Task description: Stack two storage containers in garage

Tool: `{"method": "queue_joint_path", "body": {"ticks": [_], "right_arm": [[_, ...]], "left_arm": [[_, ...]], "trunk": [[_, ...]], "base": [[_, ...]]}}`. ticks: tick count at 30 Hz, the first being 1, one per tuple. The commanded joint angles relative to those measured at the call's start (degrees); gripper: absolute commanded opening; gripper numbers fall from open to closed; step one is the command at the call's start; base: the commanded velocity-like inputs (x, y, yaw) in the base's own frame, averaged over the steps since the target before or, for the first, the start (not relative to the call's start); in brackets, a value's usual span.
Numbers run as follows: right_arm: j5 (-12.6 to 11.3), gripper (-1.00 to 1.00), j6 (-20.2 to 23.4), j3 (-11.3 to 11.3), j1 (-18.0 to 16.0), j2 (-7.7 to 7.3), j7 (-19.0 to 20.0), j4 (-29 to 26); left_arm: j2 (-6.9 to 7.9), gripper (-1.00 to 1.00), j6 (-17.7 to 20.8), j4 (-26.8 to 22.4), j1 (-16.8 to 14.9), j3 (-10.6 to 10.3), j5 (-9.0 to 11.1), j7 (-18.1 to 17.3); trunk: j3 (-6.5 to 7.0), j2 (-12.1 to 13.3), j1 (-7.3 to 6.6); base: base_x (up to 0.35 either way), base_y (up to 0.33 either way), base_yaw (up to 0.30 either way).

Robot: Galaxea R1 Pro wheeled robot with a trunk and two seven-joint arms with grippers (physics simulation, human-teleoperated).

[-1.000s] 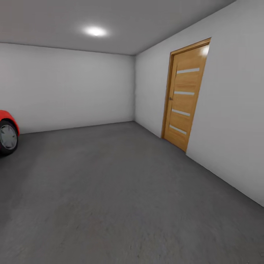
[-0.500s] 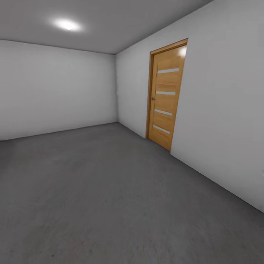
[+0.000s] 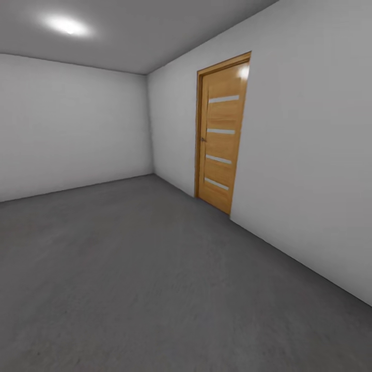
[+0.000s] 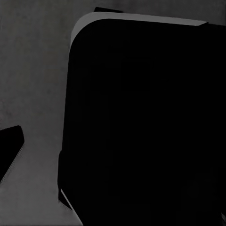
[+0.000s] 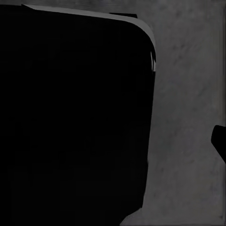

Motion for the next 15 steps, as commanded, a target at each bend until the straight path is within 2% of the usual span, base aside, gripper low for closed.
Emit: {"method": "queue_joint_path", "body": {"ticks": [1, 8, 15], "right_arm": [[0.32, 1.0, -0.22, 0.04, -0.01, -0.03, 0.03, 0.02], [5.95, 1.0, -0.51, -0.03, -0.01, 0.27, -0.19, 0.06], [6.78, 1.0, -0.69, -0.12, -0.01, 0.27, -0.14, 0.09]], "left_arm": [[-0.01, 1.0, -0.09, -0.04, 0.01, 0.13, 0.44, 0.02], [0.12, 1.0, -0.07, -0.03, 0.01, 0.11, 0.46, 0.02], [0.05, 1.0, -0.07, -0.03, 0.01, 0.17, 0.46, 0.02]], "trunk": [[-0.04, -0.02, 0.03], [-0.04, -0.02, 0.03], [-0.04, -0.02, 0.03]], "base": [[0.322, 0.0, -0.005], [0.323, 0.0, -0.001], [0.323, 0.0, 0.0]]}}
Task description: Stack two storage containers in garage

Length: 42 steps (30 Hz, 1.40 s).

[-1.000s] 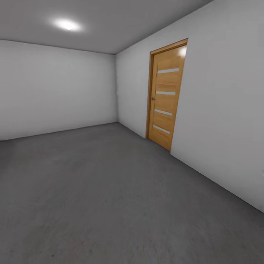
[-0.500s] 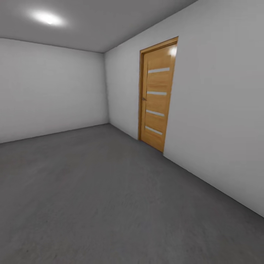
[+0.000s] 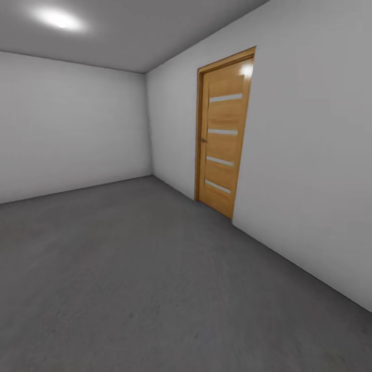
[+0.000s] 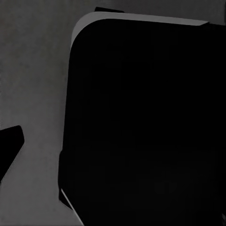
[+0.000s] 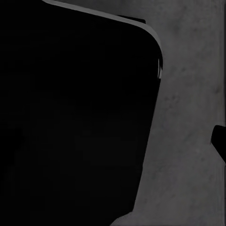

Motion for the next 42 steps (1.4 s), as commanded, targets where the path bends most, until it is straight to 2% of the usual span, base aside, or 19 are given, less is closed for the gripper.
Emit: {"method": "queue_joint_path", "body": {"ticks": [1, 42], "right_arm": [[0.35, 1.0, -0.2, -0.03, -0.01, -0.01, 0.01, 0.04], [0.2, 1.0, -0.17, -0.12, -0.01, -0.13, -0.16, 0.05]], "left_arm": [[0.03, 1.0, -0.1, -0.03, 0.01, 0.15, 0.45, 0.02], [-0.06, 1.0, -0.03, -0.03, 0.01, 0.07, 0.43, 0.02]], "trunk": [[-0.04, -0.02, 0.04], [-0.04, -0.02, 0.04]], "base": [[0.323, 0.0, 0.0], [0.323, 0.085, 0.0]]}}
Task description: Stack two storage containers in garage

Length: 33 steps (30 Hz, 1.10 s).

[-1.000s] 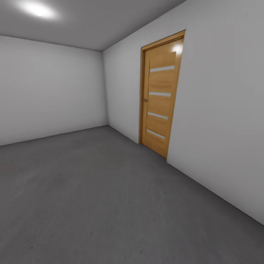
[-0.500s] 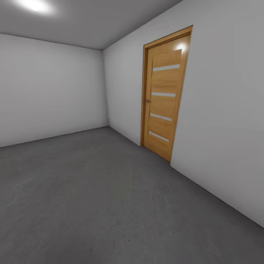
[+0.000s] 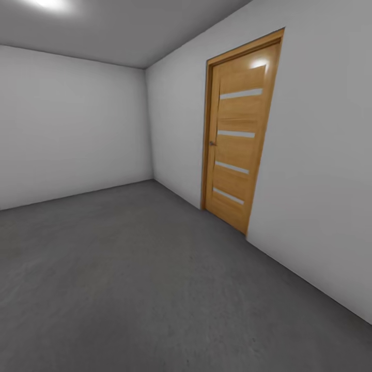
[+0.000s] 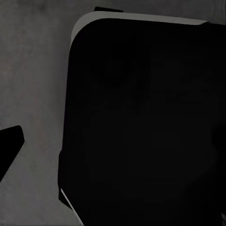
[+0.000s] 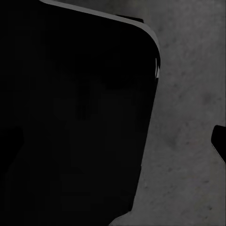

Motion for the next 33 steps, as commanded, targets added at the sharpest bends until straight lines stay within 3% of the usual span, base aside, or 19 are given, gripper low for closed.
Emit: {"method": "queue_joint_path", "body": {"ticks": [1, 33], "right_arm": [[0.4, 1.0, -0.21, 0.0, -0.01, -0.01, -0.01, 0.04], [0.57, 1.0, -0.12, 0.11, -0.01, 0.27, -0.01, 0.04]], "left_arm": [[-0.01, 1.0, -0.09, -0.04, 0.01, 0.14, 0.44, 0.02], [-0.01, 1.0, -0.05, -0.04, 0.01, 0.16, 0.52, 0.11]], "trunk": [[-0.04, -0.02, 0.04], [-0.04, -0.02, 0.04]], "base": [[0.323, 0.105, 0.0], [0.323, 0.016, 0.0]]}}
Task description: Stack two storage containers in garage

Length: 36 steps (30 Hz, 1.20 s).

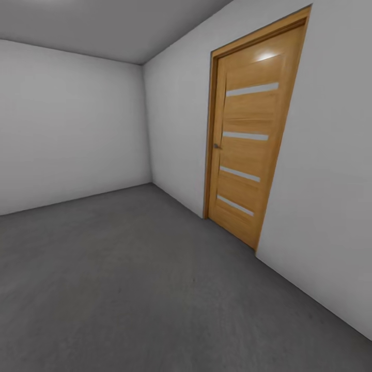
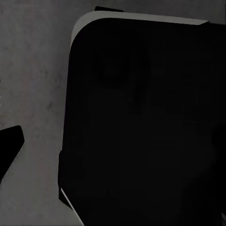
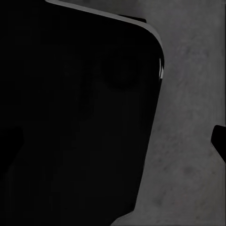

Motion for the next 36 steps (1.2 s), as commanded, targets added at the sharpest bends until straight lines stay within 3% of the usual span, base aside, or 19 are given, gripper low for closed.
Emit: {"method": "queue_joint_path", "body": {"ticks": [1, 36], "right_arm": [[0.39, 1.0, -0.21, 0.0, -0.01, -0.01, -0.01, 0.04], [0.49, 1.0, -0.1, 0.08, -0.01, -0.26, 0.0, 0.04]], "left_arm": [[-0.01, 1.0, -0.1, -0.04, 0.01, 0.13, 0.43, 0.03], [-0.01, 1.0, -0.07, -0.04, 0.01, 0.2, 0.43, 0.02]], "trunk": [[-0.04, -0.02, 0.04], [-0.04, -0.02, 0.04]], "base": [[0.323, 0.0, 0.0], [0.323, 0.028, 0.0]]}}
